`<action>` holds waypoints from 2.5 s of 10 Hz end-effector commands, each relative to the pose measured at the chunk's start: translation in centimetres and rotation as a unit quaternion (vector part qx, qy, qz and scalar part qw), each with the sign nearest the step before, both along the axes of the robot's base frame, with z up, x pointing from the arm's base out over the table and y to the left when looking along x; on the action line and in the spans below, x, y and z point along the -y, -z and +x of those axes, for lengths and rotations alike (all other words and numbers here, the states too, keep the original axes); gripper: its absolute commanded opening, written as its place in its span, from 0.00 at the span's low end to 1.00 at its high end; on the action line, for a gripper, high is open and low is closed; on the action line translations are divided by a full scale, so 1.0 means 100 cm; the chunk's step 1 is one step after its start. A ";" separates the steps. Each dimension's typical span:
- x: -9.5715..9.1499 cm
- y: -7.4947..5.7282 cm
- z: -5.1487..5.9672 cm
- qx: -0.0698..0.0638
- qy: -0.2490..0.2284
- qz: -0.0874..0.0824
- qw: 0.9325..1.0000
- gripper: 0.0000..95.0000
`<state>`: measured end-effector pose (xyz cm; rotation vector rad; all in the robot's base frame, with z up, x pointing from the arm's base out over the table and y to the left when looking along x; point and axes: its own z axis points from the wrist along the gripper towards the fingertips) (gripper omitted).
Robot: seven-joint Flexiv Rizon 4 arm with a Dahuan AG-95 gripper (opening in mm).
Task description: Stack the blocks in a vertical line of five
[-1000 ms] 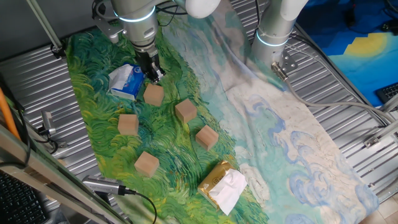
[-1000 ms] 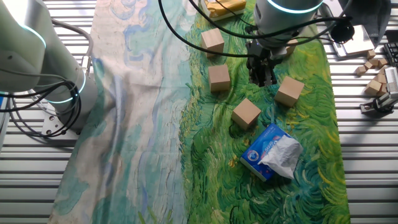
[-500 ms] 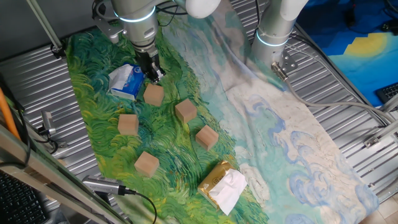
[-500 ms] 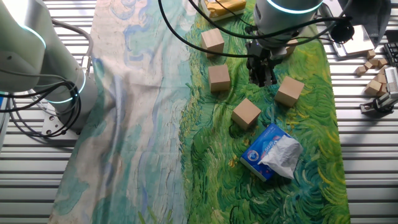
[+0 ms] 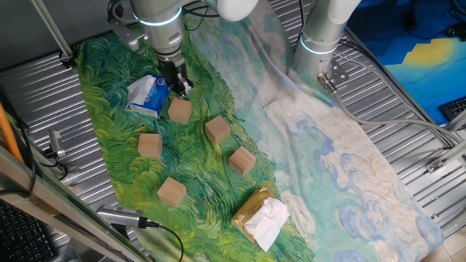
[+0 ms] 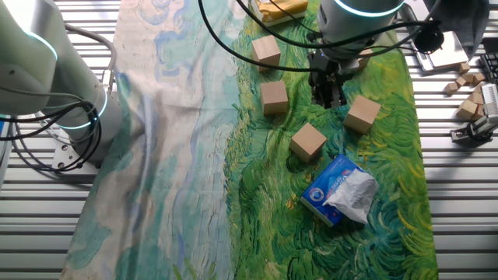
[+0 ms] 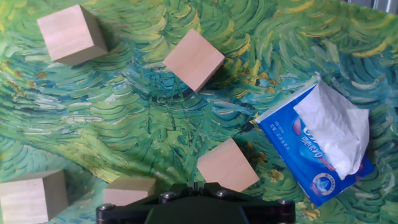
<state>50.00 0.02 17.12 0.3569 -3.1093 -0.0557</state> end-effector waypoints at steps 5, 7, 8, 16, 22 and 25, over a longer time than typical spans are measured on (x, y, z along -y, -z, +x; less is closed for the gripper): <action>0.000 0.001 -0.002 0.002 -0.005 0.009 1.000 0.00; -0.004 0.001 0.001 0.009 -0.017 0.008 1.000 0.00; -0.009 0.001 0.004 0.010 -0.021 0.004 1.000 0.00; -0.073 0.004 0.079 0.019 -0.082 0.005 0.996 0.00; -0.141 0.022 0.138 0.014 -0.112 -0.015 0.994 0.00; -0.161 0.032 0.147 0.012 -0.132 -0.011 0.991 0.00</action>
